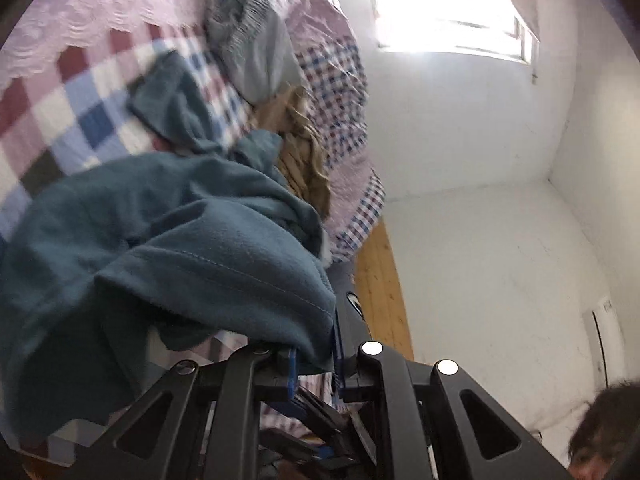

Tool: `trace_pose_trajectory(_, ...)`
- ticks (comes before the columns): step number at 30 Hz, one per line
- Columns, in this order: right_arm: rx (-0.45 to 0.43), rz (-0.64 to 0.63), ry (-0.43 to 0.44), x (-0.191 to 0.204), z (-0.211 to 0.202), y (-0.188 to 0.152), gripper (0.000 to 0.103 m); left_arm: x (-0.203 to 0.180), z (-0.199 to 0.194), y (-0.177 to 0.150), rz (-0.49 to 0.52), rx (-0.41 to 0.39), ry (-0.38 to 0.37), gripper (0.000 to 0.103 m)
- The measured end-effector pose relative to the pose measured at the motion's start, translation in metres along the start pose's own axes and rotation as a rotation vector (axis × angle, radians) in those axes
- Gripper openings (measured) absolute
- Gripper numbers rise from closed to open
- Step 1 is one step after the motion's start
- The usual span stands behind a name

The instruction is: Fold clothes

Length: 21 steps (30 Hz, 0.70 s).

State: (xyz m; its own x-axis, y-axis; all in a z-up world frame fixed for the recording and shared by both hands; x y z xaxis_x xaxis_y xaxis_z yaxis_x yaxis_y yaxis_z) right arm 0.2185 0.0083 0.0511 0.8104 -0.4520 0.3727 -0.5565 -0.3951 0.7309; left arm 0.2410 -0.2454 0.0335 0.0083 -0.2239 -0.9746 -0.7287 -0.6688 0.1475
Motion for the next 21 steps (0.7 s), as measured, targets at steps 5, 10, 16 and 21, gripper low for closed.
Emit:
trace_pose_trajectory(5,-0.090,0.102,0.031,-0.007,0.005,0.014,0.041,-0.012,0.005,-0.008,0.048,0.079,-0.039,0.011)
trace_pose_trajectory(10,-0.132,0.127,0.011,-0.014,-0.018,0.025,0.009,-0.013,0.011,-0.005,0.050,0.096,-0.034,0.029)
trace_pose_trajectory(16,-0.178,0.054,-0.145,-0.021,-0.075,0.032,0.008,-0.010,0.012,-0.006,0.091,0.047,0.069,0.072)
trace_pose_trajectory(21,-0.284,0.043,-0.308,-0.026,-0.129,0.037,0.008,-0.006,0.033,-0.014,0.123,0.113,0.201,0.072)
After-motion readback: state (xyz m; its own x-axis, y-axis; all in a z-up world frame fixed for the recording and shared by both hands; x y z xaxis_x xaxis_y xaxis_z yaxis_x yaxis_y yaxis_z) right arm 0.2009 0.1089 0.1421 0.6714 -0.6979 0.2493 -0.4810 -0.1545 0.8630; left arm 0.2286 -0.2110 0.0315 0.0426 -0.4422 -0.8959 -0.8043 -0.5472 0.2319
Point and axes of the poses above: each gripper's, at about its wrist camera, not at the fingertips, and z roughly the way its jaws point, x to its left, y to its top, the point moved 1 cm from there along z, roughly the way its jaws point, and after that the axes turned 3 degrees about y, right-handed, at the moved point
